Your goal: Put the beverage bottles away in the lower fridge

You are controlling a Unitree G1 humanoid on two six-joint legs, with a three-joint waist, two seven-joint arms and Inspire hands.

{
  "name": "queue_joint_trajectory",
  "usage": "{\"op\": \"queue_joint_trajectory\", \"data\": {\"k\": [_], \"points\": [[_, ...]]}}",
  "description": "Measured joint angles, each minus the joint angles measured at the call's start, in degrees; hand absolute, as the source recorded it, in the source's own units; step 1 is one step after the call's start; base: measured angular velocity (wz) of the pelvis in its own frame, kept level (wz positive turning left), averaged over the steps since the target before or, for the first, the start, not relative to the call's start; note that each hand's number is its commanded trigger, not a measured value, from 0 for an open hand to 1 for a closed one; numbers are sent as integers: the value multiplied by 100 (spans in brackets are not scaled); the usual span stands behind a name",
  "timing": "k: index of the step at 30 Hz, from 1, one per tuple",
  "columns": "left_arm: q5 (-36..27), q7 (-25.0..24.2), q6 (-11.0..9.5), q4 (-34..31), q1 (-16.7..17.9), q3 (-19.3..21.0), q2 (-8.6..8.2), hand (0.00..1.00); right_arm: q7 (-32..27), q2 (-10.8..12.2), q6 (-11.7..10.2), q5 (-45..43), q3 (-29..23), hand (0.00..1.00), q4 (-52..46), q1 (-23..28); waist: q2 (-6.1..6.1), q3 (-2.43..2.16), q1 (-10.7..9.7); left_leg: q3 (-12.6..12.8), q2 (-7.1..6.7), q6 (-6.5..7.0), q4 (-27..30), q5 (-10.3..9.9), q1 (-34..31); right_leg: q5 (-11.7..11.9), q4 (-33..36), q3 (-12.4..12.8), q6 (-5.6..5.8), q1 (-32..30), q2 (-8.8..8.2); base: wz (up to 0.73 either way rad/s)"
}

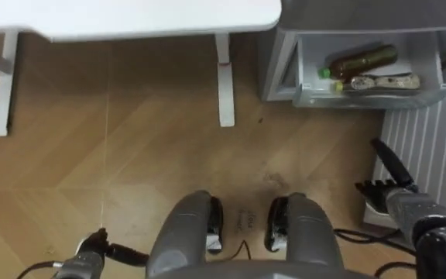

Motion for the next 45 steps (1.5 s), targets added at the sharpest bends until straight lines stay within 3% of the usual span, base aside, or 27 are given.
{"op": "queue_joint_trajectory", "data": {"k": [3,5,11,17,21,23,27,30,31,34,38,45], "points": [[-227,7,2,-11,1,-1,21,0,95,-119,-48,145,-9,0,-5,-89,-42,-8,-6,-9,-72,6,484,5,-690,-58,568,51,-57,-709,-127,16],[-289,13,-11,-21,-28,-14,38,0,187,-211,-203,195,-10,0,-31,-264,-73,-9,-31,-27,-116,23,833,-5,-1191,-100,961,94,-106,-1221,-232,16],[-585,27,-50,-207,-83,-125,130,0,400,-524,-355,751,0,0,-112,-743,-131,-17,29,-101,-156,20,1544,-7,-2169,-183,1692,142,-183,-2163,-336,11],[-595,44,-64,-275,-147,-119,143,0,745,-963,-440,918,22,0,-181,-990,-147,-20,317,-85,-165,61,2034,-65,-2631,-324,2224,226,-185,-2612,-366,10],[-753,99,-114,-290,-80,-148,222,0,853,-1208,-488,916,280,0,-282,-1229,-166,-15,352,-74,-178,58,2069,-65,-2777,-334,2281,238,-184,-2755,-397,6],[-993,122,-133,-403,-24,-351,278,0,865,-1353,-506,937,374,0,-372,-1421,-191,-4,357,-73,-238,58,2081,-65,-2838,-338,2331,261,-184,-2826,-440,10],[-1028,120,-225,-496,-18,-352,312,0,889,-1442,-528,1007,382,0,-635,-1626,-233,20,340,-78,-284,65,2152,-69,-2886,-446,2459,253,-186,-2859,-509,14],[-1045,122,-315,-513,50,-351,356,0,785,-1442,-471,1000,505,0,-719,-1698,-332,36,312,-63,-300,35,2150,-100,-2885,-492,2470,256,-182,-2864,-534,1],[-1071,122,-319,-522,80,-351,358,0,757,-1442,-457,999,511,0,-759,-1699,-354,48,282,-70,-360,41,2146,-107,-2898,-510,2487,255,-175,-2877,-582,8],[-1117,174,-358,-556,210,-351,362,0,630,-1445,-515,967,546,0,-759,-1700,-391,36,276,-62,-368,73,2150,-126,-2906,-547,2498,268,-131,-2879,-590,5],[-1115,231,-361,-555,386,-347,423,0,531,-1445,-579,936,573,0,-755,-1700,-393,37,303,-80,-381,92,2150,-136,-2894,-557,2478,246,-112,-2835,-602,1],[-1111,234,-372,-571,609,-348,478,0,217,-1445,-827,915,669,0,-748,-1694,-370,49,407,-173,-456,105,2143,-143,-2869,-598,2481,109,-140,-2747,-775,7]]}}
